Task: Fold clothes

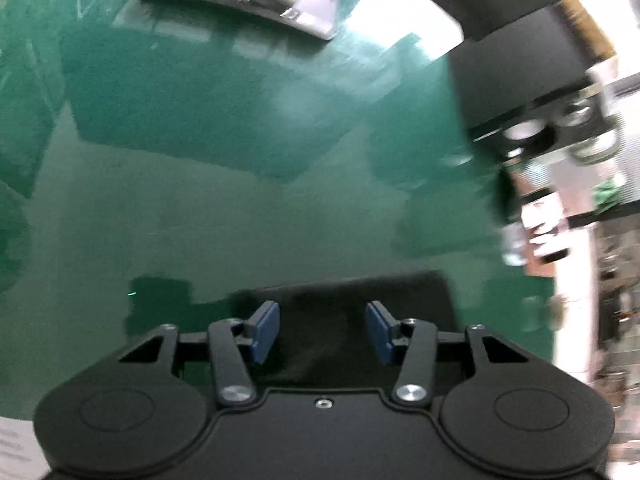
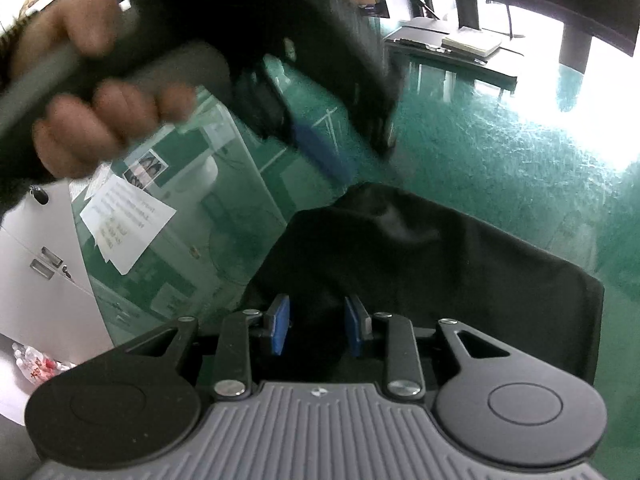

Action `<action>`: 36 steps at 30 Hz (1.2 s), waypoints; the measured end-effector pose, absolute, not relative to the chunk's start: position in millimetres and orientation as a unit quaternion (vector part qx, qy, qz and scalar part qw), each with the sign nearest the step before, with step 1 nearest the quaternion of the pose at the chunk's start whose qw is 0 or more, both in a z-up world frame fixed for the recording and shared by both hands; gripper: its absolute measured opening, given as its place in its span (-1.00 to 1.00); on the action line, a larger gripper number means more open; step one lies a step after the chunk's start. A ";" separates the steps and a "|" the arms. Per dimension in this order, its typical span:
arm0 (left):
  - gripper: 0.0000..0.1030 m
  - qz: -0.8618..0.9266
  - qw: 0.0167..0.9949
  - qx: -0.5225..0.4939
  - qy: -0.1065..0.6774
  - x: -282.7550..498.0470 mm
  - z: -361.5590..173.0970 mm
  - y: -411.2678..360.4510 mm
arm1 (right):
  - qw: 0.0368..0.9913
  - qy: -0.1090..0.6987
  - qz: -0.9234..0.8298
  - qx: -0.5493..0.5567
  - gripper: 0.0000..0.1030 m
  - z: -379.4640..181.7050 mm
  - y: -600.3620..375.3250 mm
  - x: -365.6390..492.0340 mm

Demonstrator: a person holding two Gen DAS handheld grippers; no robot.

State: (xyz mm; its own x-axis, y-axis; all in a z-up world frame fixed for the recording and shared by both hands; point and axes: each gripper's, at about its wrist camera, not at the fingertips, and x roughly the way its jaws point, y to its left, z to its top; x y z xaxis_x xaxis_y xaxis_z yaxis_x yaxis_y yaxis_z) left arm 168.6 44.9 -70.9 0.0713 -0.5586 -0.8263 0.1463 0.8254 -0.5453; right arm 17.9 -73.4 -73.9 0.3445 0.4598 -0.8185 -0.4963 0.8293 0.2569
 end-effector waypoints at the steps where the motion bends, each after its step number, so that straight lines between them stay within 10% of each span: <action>1: -0.08 -0.248 0.709 -0.160 0.640 168.6 -73.6 42.9 | 0.820 0.493 0.291 -0.018 -0.37 -74.3 -73.5 18.0; 18: -0.10 -0.220 0.703 -0.124 0.665 176.9 -96.0 43.7 | 0.811 0.505 0.294 -0.035 -0.31 -71.2 -78.2 11.0; 36: 0.35 -0.278 0.722 -0.140 0.617 153.0 -69.7 43.0 | 0.837 0.484 0.251 -0.044 -0.32 -55.3 -141.5 0.6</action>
